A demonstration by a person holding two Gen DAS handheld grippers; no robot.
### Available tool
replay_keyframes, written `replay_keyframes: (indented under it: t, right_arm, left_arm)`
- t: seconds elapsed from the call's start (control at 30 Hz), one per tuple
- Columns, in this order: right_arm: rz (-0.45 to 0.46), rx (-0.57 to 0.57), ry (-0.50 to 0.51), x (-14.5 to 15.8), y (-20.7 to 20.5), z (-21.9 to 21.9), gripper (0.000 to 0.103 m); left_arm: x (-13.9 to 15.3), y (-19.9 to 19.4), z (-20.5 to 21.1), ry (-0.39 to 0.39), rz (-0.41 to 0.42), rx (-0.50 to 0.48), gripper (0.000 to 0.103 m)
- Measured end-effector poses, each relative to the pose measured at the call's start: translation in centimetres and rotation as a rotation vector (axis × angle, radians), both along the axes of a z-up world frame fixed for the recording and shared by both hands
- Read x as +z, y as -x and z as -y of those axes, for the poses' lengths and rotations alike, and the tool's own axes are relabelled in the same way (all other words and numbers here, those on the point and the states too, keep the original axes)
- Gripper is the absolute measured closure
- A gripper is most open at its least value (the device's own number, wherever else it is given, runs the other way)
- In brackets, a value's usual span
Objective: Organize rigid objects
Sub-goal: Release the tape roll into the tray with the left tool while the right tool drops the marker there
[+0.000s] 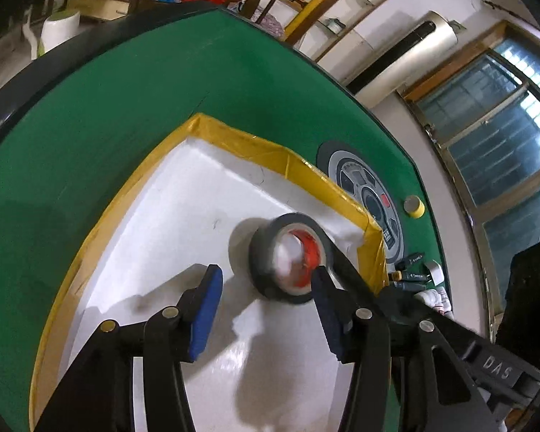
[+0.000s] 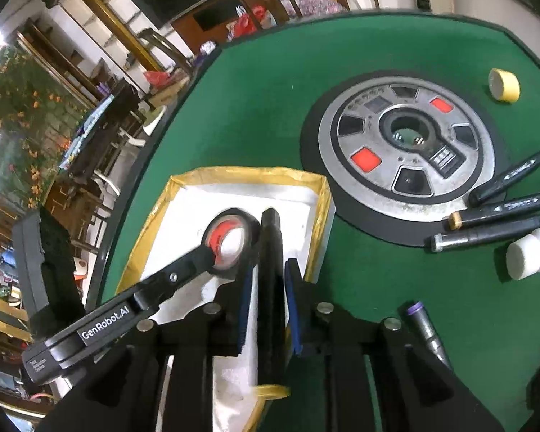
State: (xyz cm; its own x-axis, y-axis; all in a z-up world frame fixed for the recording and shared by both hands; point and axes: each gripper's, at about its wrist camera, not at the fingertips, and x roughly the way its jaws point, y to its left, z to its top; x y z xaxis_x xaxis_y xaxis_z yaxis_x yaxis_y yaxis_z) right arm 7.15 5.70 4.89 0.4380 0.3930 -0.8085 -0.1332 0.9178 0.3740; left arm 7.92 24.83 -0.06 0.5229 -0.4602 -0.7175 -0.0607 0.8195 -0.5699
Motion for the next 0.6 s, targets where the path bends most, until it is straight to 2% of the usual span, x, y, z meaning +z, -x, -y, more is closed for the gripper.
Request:
replay_keyframes:
  t: [0.13, 0.33, 0.43, 0.53, 0.6]
  right_arm:
    - [0.043, -0.010, -0.002, 0.8, 1.1, 0.9, 0.070]
    - [0.059, -0.035, -0.044, 1.2, 3.1, 3.8, 0.069]
    - [0.088, -0.052, -0.033, 1.5, 4.9, 6.0, 0.068]
    - [0.123, -0.084, -0.005, 1.8, 7.2, 8.9, 0.061]
    - [0.143, -0.118, 0.010, 1.9, 8.6, 11.3, 0.060]
  left_arm:
    - [0.0, 1.4, -0.6, 0.020, -0.027, 0.033, 0.049]
    - [0.2, 4.0, -0.1, -0.046, -0.003, 0.021, 0.049]
    - [0.4, 5.8, -0.2, -0.056, 0.019, 0.030, 0.047]
    - [0.2, 6.5, -1.0, 0.004, 0.025, 0.021, 0.041]
    - [0.5, 6.3, -1.3, 0.046, 0.007, 0.020, 0.041]
